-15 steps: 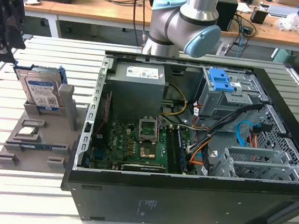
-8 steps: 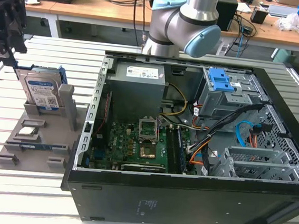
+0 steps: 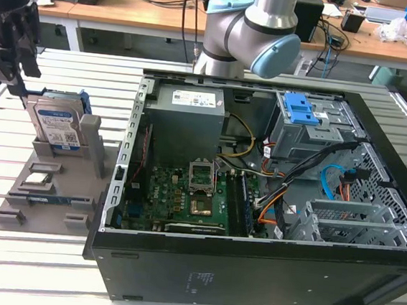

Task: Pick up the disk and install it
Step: 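Pick up the disk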

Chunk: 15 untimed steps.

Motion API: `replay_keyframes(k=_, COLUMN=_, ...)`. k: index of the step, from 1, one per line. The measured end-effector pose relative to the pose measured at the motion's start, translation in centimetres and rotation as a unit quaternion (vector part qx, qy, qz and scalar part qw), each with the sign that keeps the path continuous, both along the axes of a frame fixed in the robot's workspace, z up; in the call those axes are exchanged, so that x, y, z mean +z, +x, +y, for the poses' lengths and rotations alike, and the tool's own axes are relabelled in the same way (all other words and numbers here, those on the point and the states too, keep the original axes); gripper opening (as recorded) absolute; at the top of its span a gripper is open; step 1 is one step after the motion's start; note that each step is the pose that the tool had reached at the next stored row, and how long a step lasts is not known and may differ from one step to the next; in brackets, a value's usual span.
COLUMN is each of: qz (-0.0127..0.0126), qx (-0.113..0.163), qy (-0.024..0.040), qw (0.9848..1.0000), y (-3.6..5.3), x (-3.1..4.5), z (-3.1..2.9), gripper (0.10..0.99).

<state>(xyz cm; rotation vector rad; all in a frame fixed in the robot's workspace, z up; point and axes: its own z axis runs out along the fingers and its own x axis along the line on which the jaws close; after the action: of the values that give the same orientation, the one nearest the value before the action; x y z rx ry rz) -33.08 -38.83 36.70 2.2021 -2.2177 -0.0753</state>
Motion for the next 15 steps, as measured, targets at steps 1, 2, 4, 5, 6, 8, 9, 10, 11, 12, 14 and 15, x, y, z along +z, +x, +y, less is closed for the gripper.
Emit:
replay_keyframes(k=1, qz=0.0, qx=0.0, qy=0.0, qw=1.0, y=0.04, x=-0.11, z=0.0, gripper=0.541)
replay_keyframes(k=2, qz=0.0, qx=0.0, qy=0.0, qw=1.0, y=0.07, x=-0.2, z=0.0, gripper=0.541)
replay_keyframes(k=4, qz=0.0, qx=0.0, qy=0.0, qw=1.0, y=0.15, x=-0.46, z=0.01, gripper=0.541)
replay_keyframes(k=5, qz=0.0, qx=0.0, qy=0.0, qw=1.0, y=0.18, x=-0.53, z=0.01, gripper=0.541)
replay_keyframes(k=6, qz=0.0, qx=0.0, qy=0.0, qw=1.0, y=0.22, x=-0.66, z=0.01, gripper=0.541)
replay_keyframes(k=8, qz=0.0, qx=0.0, qy=0.0, qw=1.0, y=0.3, x=-0.96, z=0.02, gripper=0.541)
replay_keyframes(k=9, qz=0.0, qx=0.0, qy=0.0, qw=1.0, y=0.33, x=-1.19, z=0.02, gripper=0.541)
replay_keyframes(k=10, qz=0.0, qx=0.0, qy=0.0, qw=1.0, y=0.37, x=-1.47, z=0.02, gripper=0.541)
replay_keyframes(k=11, qz=0.0, qx=0.0, qy=0.0, qw=1.0, y=0.42, x=-1.8, z=0.02, gripper=0.541)
replay_keyframes(k=12, qz=0.0, qx=0.0, qy=0.0, qw=1.0, y=0.43, x=-1.93, z=0.02, gripper=0.541)
replay_keyframes(k=14, qz=0.0, qx=0.0, qy=0.0, qw=1.0, y=0.45, x=-2.23, z=0.02, gripper=0.541)
replay_keyframes(k=15, qz=0.0, qx=0.0, qy=0.0, qw=1.0, y=0.46, x=-2.4, z=0.02, gripper=0.541)
